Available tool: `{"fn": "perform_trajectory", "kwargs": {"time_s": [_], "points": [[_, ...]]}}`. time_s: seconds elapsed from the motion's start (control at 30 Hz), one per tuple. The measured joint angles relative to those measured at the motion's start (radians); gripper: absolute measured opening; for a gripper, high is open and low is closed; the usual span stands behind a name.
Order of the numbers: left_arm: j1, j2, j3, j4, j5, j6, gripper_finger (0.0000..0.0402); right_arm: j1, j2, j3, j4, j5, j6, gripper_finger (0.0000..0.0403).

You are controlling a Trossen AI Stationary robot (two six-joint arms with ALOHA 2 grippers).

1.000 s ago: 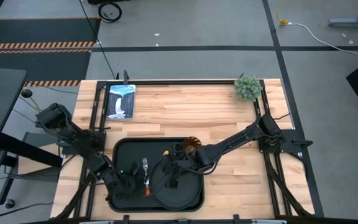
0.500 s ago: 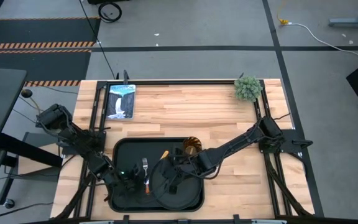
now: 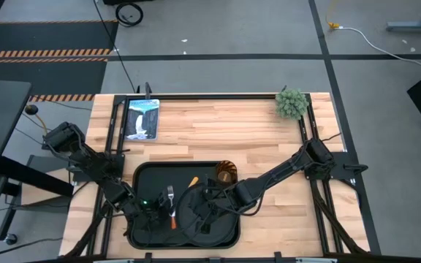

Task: Pick and place plate/cup/fork/spoon on tray
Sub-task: Put the yellow spoon to the left of the orange fork on the black tray

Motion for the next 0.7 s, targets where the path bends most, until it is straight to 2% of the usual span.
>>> {"fn": "perform_trajectory", "kwargs": {"time_s": [0.27, 0.7], "points": [[0.005, 0.0, 0.0, -0.003, 0.023, -0.082, 0.0171, 0.006, 0.0, 0.0, 0.003, -0.041, 0.017, 0.0043], [0.005, 0.0, 0.0, -0.006, -0.01, -0.095, 0.0171, 0.004, 0.0, 0.0, 0.04, -0.026, -0.03, 0.0043]]}}
